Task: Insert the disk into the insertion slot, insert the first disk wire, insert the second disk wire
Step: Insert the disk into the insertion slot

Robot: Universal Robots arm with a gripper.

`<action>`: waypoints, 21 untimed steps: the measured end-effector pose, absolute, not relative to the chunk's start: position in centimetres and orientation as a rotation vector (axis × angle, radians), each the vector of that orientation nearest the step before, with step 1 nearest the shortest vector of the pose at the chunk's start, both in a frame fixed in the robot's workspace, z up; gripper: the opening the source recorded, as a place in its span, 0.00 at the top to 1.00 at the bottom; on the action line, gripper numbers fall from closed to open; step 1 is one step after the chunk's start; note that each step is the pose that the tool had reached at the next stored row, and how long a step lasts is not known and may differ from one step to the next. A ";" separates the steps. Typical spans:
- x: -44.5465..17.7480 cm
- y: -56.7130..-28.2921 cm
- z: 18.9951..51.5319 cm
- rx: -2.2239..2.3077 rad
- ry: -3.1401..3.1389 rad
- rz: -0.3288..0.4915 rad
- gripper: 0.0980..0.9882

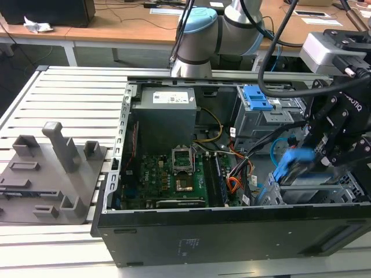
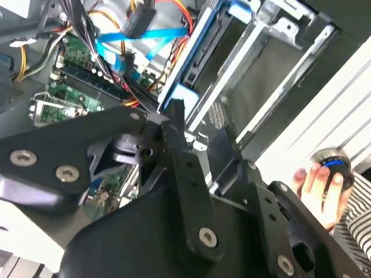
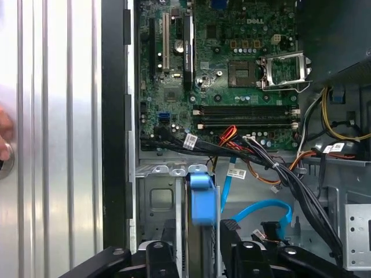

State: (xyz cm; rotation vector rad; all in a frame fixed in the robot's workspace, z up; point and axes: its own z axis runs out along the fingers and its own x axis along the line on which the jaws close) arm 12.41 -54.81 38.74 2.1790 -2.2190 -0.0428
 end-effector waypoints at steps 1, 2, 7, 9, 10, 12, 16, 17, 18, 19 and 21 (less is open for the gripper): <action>12.4 -54.8 38.7 2.179 -2.219 -0.043 0.62; 12.4 -54.8 38.7 2.179 -2.219 -0.043 0.62; 12.4 -54.8 38.7 2.179 -2.219 -0.043 0.92; 12.4 -54.8 38.7 2.179 -2.219 -0.043 0.99; 12.4 -54.8 38.7 2.179 -2.219 -0.043 0.99; 12.8 -54.8 38.6 2.179 -2.219 -0.044 0.99; 14.2 -54.8 38.1 2.177 -2.217 -0.047 0.99; 14.4 -54.8 37.7 2.177 -2.217 -0.047 0.99; 14.7 -54.8 37.4 2.177 -2.217 -0.047 0.99; 15.1 -54.8 37.3 2.177 -2.217 -0.048 0.99; 15.4 -54.8 37.2 2.177 -2.217 -0.048 0.99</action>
